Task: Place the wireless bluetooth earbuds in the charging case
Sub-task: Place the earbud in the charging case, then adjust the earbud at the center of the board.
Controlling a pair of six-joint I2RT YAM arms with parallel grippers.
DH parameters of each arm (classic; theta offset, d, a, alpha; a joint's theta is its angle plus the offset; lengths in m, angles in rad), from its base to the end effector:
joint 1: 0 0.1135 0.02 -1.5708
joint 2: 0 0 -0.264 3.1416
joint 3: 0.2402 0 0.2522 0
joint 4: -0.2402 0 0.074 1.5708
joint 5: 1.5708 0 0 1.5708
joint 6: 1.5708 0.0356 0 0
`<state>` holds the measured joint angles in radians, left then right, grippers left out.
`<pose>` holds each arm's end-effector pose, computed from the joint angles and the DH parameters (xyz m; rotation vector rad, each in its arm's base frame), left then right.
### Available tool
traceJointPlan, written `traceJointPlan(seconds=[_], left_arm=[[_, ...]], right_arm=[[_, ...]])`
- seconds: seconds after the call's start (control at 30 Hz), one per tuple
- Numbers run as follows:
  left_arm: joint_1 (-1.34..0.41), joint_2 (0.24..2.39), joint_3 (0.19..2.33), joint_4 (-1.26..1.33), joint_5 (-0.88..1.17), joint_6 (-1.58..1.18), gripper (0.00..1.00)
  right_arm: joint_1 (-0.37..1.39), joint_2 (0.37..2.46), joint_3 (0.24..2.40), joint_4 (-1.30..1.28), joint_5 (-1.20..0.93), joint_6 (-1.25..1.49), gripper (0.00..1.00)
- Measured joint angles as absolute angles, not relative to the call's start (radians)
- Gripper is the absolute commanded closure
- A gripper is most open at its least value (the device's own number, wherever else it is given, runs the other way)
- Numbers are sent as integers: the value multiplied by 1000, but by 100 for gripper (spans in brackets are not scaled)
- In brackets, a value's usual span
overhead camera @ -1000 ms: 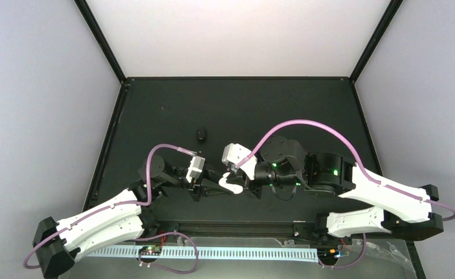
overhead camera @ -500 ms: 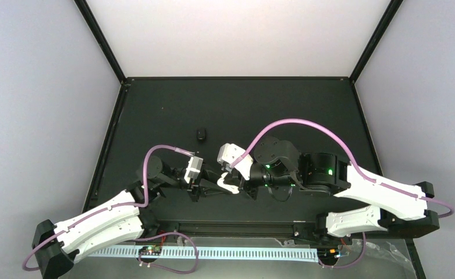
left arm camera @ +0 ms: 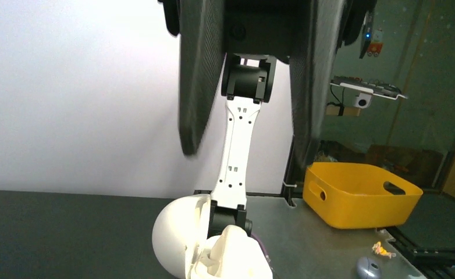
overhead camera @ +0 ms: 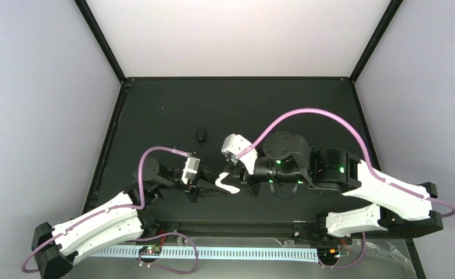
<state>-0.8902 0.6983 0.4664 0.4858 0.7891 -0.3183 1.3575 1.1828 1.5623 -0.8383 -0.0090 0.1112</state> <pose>0.0847 -0.1448 0.3102 1.1066 1.1193 -1.4927 0.0470 0.2187 0.4558 -1.2652 1.7501 0.9064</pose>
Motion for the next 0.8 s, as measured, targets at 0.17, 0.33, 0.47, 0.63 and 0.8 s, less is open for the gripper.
traceJointPlan(seconds=[0.17, 0.33, 0.47, 0.63, 0.8], left_arm=[[-890, 686, 465, 480, 785, -315, 98], [-890, 655, 455, 448, 765, -307, 98], [-890, 608, 455, 403, 748, -299, 98], [-890, 533, 440, 358, 718, -295, 98], [-890, 456, 420, 303, 682, -289, 98]], right_arm=[[1357, 1147, 1599, -838, 17, 138, 55], [1336, 996, 1547, -807, 133, 169, 50], [1197, 841, 1375, -765, 183, 213, 50], [942, 801, 1028, -651, 100, 278, 51], [910, 933, 793, -550, 27, 329, 53]])
